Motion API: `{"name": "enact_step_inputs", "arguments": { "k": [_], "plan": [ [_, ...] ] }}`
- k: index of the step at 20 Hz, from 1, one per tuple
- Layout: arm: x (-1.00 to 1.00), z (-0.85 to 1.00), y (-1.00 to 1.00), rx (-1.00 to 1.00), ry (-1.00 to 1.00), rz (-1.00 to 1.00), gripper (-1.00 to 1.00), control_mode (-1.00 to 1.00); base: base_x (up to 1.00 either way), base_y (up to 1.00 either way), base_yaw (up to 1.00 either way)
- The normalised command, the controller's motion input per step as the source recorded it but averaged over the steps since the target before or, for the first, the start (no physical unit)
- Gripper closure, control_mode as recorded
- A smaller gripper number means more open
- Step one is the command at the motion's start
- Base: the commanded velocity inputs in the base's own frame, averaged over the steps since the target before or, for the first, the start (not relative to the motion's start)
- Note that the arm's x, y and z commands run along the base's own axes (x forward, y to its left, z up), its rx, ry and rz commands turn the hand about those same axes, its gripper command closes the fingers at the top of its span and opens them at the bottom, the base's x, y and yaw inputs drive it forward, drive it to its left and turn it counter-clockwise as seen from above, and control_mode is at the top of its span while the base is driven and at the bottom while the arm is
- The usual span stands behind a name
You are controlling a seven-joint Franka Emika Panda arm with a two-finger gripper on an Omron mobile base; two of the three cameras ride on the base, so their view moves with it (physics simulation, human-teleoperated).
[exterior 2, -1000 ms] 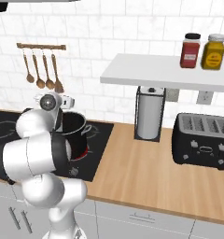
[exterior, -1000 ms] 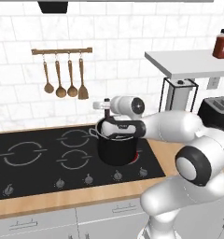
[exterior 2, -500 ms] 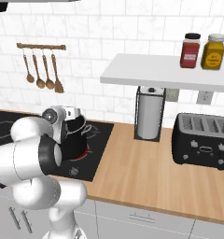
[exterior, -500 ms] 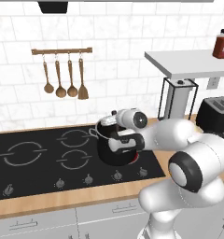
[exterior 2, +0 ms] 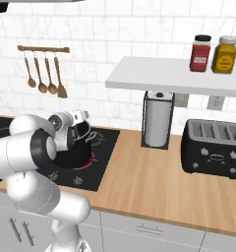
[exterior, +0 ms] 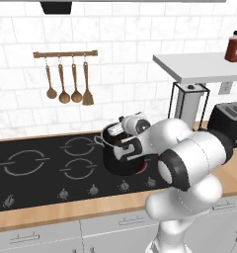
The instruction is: Put the onion and lemon wedge in the pot. Retrieve the spatula and lightly stir the vegetables in the pot.
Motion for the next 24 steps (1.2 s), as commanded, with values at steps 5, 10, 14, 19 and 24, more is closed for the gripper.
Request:
{"name": "enact_step_inputs", "arguments": {
  "k": [5, 10, 14, 19, 24],
  "plan": [
    [-0.21, -0.27, 0.34, 0.01, -0.01, 0.00, 1.00, -1.00, 0.00, 0.00, 0.00],
    [-0.05, 0.11, 0.06, 0.28, 0.02, 0.00, 1.00, -1.00, 0.00, 0.00, 0.00],
    [0.01, 0.49, -0.16, 0.36, 0.00, 0.00, 1.00, -1.00, 0.00, 0.00, 0.00],
    [0.36, -0.06, -0.37, 0.18, 0.00, 0.01, 1.00, -1.00, 0.00, 0.00, 0.00],
    [0.14, -0.24, -0.38, -0.01, -0.10, 0.01, 1.00, -1.00, 0.00, 0.00, 0.00]
  ]
}}
